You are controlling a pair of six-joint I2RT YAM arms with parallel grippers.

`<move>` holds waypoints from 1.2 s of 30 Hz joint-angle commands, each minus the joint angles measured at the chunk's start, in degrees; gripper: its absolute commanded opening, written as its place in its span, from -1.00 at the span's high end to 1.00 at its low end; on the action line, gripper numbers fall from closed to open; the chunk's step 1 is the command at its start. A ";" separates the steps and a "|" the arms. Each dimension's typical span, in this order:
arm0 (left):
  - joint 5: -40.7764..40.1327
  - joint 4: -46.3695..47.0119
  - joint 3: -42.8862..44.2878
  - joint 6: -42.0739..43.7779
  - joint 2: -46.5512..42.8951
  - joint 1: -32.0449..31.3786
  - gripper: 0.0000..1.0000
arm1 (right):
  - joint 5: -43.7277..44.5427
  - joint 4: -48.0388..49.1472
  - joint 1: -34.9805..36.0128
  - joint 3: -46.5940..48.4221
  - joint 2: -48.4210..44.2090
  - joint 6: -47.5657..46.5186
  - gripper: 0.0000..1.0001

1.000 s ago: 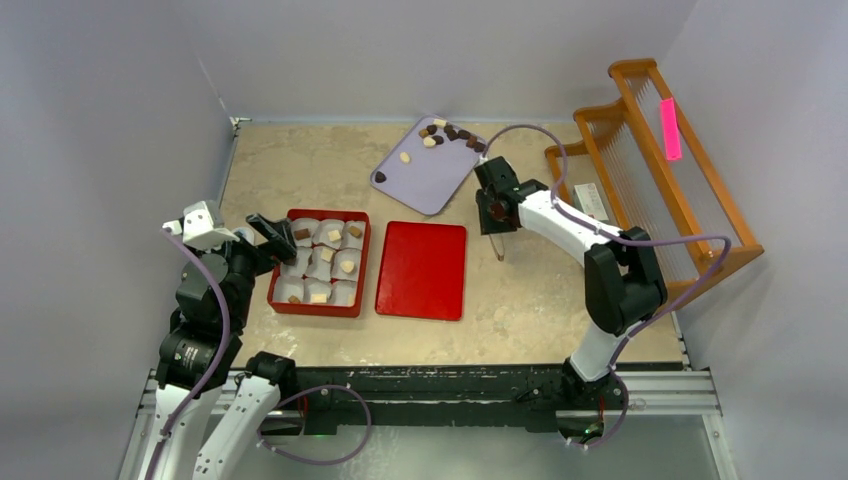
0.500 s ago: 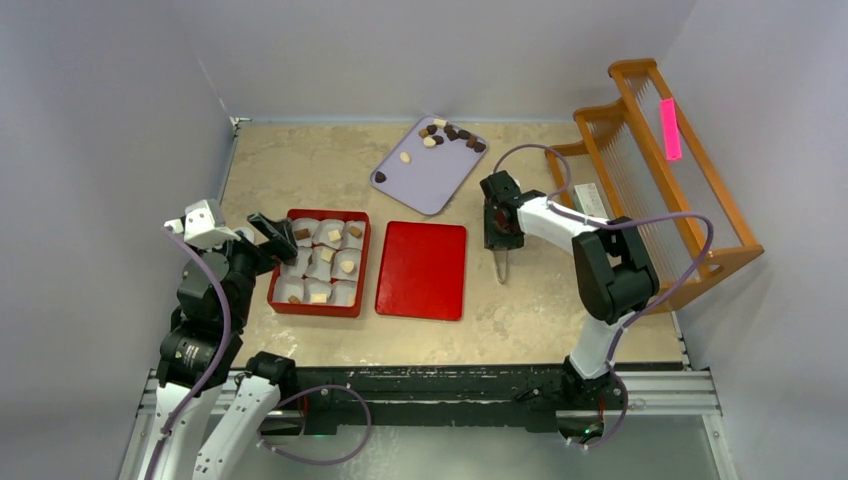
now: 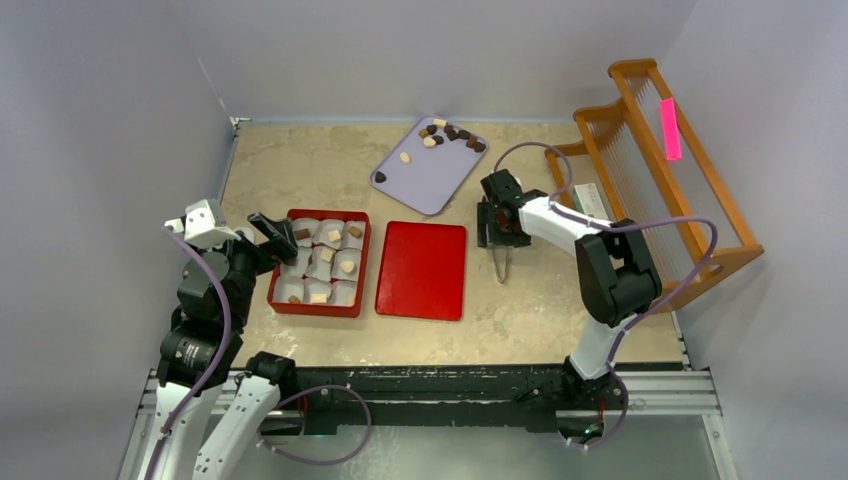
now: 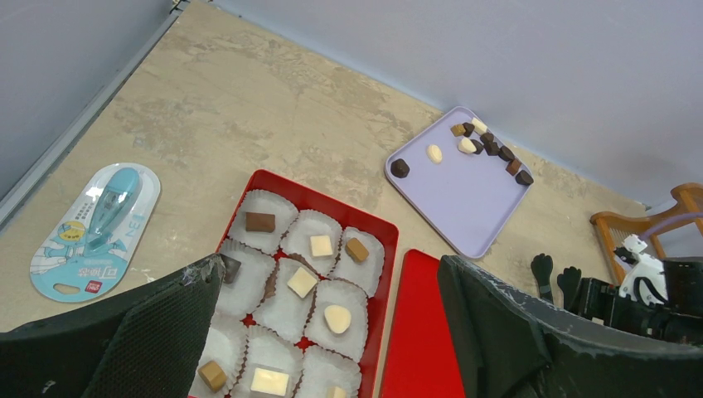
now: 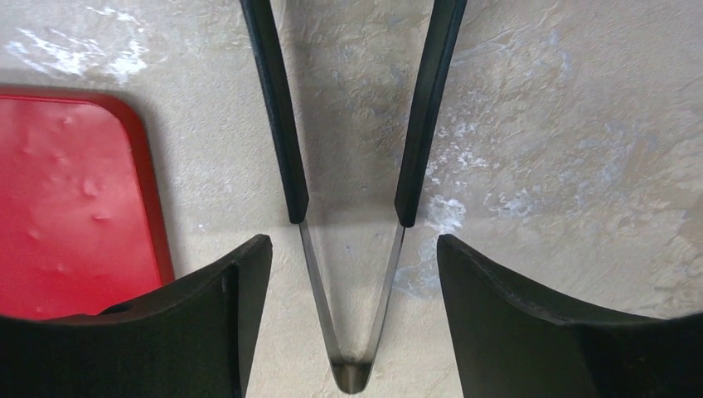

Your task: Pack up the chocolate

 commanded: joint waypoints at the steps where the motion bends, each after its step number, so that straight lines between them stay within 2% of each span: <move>1: 0.10 2.67 -0.34 0.91 0.47 0.15 -1.00 | -1.10 -0.46 0.27 0.79 -6.07 -2.96 -0.47; 6: 0.09 2.64 -0.29 0.90 0.26 0.15 -1.00 | -3.72 2.99 3.29 -0.42 -10.70 -11.20 -0.34; 11: -0.11 2.55 -0.25 0.66 -0.03 0.15 -1.00 | -5.25 6.74 10.06 -2.15 -13.43 -17.64 -0.22; 14: -0.39 2.41 -0.16 0.65 -0.02 0.15 -1.00 | -14.19 11.10 12.77 -5.15 -16.15 -22.29 -0.16; 17: -0.75 2.15 0.03 0.57 -0.20 0.15 -1.00 | -18.58 14.48 17.96 -8.33 -19.28 -27.83 -0.13; 20: -1.57 1.80 0.27 0.43 -0.92 0.15 -1.00 | -17.22 18.39 23.95 -11.59 -21.44 -31.77 -0.13; 24: -2.37 1.90 0.25 0.24 -2.21 0.15 -1.00 | -21.90 20.14 27.81 -14.23 -20.80 -36.02 -0.08; 31: -2.98 1.44 0.61 0.21 -2.44 0.15 -1.00 | -20.67 21.55 34.95 -15.24 -15.86 -41.72 0.01; 36: -3.13 1.35 0.63 0.21 -2.64 0.15 -1.00 | -22.26 22.80 36.68 -15.06 -12.77 -41.99 0.05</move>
